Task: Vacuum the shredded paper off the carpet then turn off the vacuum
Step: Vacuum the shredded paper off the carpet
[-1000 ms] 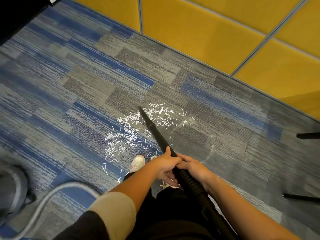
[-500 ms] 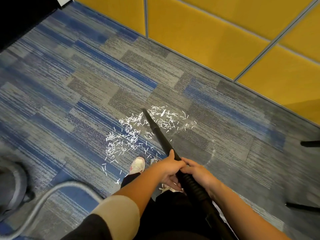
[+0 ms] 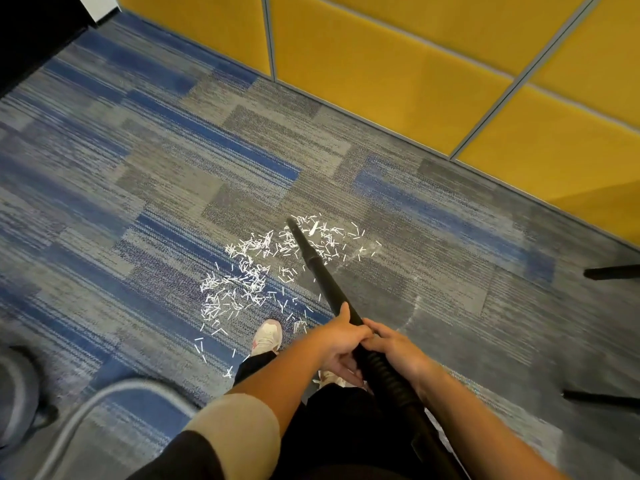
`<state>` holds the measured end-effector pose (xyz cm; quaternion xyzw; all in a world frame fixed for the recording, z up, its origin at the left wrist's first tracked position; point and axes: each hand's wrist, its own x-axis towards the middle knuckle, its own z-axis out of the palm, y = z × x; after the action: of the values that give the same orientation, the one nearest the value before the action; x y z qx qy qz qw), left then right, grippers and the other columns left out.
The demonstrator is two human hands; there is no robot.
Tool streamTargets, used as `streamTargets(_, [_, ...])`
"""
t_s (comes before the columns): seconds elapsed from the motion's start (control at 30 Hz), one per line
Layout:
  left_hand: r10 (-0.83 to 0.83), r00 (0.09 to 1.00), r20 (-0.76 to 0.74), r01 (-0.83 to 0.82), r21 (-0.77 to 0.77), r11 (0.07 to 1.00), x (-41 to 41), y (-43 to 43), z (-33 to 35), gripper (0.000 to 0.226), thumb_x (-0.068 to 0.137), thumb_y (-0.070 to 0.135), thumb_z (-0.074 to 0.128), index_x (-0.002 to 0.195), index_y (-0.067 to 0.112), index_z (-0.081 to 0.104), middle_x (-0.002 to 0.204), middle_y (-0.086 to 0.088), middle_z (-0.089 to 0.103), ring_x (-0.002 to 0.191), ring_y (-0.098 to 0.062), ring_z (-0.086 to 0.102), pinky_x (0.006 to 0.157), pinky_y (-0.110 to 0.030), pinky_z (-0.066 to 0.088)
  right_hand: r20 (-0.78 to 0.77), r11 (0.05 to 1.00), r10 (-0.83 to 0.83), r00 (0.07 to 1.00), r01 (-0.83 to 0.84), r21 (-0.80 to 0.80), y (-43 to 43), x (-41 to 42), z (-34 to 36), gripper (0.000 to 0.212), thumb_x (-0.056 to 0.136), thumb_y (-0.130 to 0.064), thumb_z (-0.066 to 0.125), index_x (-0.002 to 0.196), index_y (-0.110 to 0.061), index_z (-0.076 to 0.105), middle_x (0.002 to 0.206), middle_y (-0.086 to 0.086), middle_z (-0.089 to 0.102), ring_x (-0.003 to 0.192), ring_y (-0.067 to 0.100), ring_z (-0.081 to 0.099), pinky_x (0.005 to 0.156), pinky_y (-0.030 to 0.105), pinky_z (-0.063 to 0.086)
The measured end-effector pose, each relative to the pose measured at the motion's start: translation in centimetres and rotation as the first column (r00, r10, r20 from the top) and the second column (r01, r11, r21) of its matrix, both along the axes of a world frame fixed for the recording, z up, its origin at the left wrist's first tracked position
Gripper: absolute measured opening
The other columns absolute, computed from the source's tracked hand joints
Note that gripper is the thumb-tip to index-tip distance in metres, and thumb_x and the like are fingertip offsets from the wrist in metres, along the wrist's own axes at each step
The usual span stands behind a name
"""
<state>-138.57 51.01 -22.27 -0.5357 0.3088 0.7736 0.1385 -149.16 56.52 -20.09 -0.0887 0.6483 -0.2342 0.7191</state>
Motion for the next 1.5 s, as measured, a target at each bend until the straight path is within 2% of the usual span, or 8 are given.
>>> streamTargets(0.2, [-0.012,1.0,-0.001,0.012,0.002,1.0,-1.0,-0.2,-0.1,0.083,0.097,0.021,0.047,0.147,0.04,-0.017,0.091,-0.012,0.059,0.067,-0.025,0.063,0.072,-0.047,0.057,-0.02,1.0,-0.017,1.0,0.017,-0.011,0.1,-0.7,0.0,0.046,0.092,0.002,0.047,0.131,-0.022,0.048,0.087,0.018,0.066,0.063,0.027,0.061,0.048,0.029,0.051])
streamTargets(0.37, [-0.005,1.0,0.008,0.005,-0.005,1.0,0.0,-0.5,0.0,0.085,0.097,0.021,0.045,0.145,0.038,-0.022,0.085,-0.012,0.059,0.058,-0.023,0.058,0.074,-0.047,0.055,0.002,1.0,-0.018,1.0,0.018,-0.003,-0.6,0.1,0.2,0.047,0.091,0.004,0.047,0.131,-0.021,0.048,0.074,0.017,0.064,0.046,0.021,0.06,0.041,0.025,0.05])
streamTargets(0.6, [-0.031,0.999,0.008,0.031,-0.017,0.999,0.3,-1.0,0.4,0.083,0.098,0.022,0.046,0.147,0.037,-0.018,0.082,-0.01,0.06,0.056,-0.02,0.06,0.068,-0.042,0.056,0.005,1.0,0.005,1.0,-0.005,0.009,-1.0,0.4,0.6,0.045,0.091,0.004,0.047,0.128,-0.021,0.049,0.08,0.016,0.063,0.055,0.023,0.059,0.042,0.027,0.05])
streamTargets(0.73, [-0.052,0.999,-0.001,0.052,0.002,0.999,-0.2,-1.3,0.5,0.084,0.098,0.022,0.047,0.147,0.039,-0.019,0.086,-0.011,0.06,0.062,-0.023,0.061,0.073,-0.046,0.056,0.007,0.999,-0.053,0.999,0.053,-0.006,-1.0,0.3,1.1,0.039,0.091,0.006,0.045,0.118,-0.022,0.05,0.078,0.017,0.062,0.056,0.024,0.058,0.04,0.025,0.049])
streamTargets(0.87, [-0.088,0.996,-0.009,0.088,0.01,0.996,-1.0,-1.6,0.5,0.084,0.097,0.021,0.047,0.146,0.04,-0.018,0.091,-0.015,0.06,0.07,-0.026,0.063,0.076,-0.049,0.056,0.003,0.995,-0.097,0.995,0.097,-0.004,-0.6,-0.2,1.2,0.044,0.092,0.005,0.044,0.129,-0.019,0.047,0.076,0.017,0.064,0.054,0.025,0.059,0.04,0.026,0.05])
streamTargets(1.0, [-0.113,0.994,0.001,0.113,0.014,0.993,-1.4,-1.7,0.4,0.084,0.097,0.021,0.047,0.146,0.04,-0.018,0.091,-0.015,0.06,0.063,-0.024,0.062,0.071,-0.047,0.058,-0.021,0.994,-0.113,0.993,0.113,0.002,-0.5,-0.3,1.1,0.048,0.093,0.005,0.044,0.135,-0.019,0.045,0.075,0.015,0.064,0.047,0.021,0.06,0.039,0.025,0.049])
streamTargets(1.23, [-0.154,0.988,0.0,0.154,0.004,0.988,-1.5,-1.6,0.5,0.084,0.097,0.021,0.047,0.146,0.039,-0.019,0.092,-0.015,0.06,0.064,-0.025,0.061,0.071,-0.047,0.056,-0.021,0.992,-0.125,0.992,0.125,-0.015,-0.3,-0.3,1.4,0.038,0.092,0.005,0.044,0.115,-0.025,0.052,0.082,0.015,0.063,0.053,0.022,0.059,0.042,0.025,0.05])
streamTargets(1.5, [-0.202,0.979,-0.013,0.202,0.006,0.979,-2.6,-1.3,0.8,0.084,0.097,0.019,0.047,0.147,0.039,-0.018,0.088,-0.011,0.06,0.06,-0.021,0.062,0.064,-0.043,0.057,-0.021,0.979,-0.203,0.979,0.203,-0.01,0.8,-1.1,0.8,0.045,0.091,0.005,0.044,0.126,-0.023,0.05,0.078,0.016,0.066,0.053,0.023,0.061,0.042,0.028,0.05])
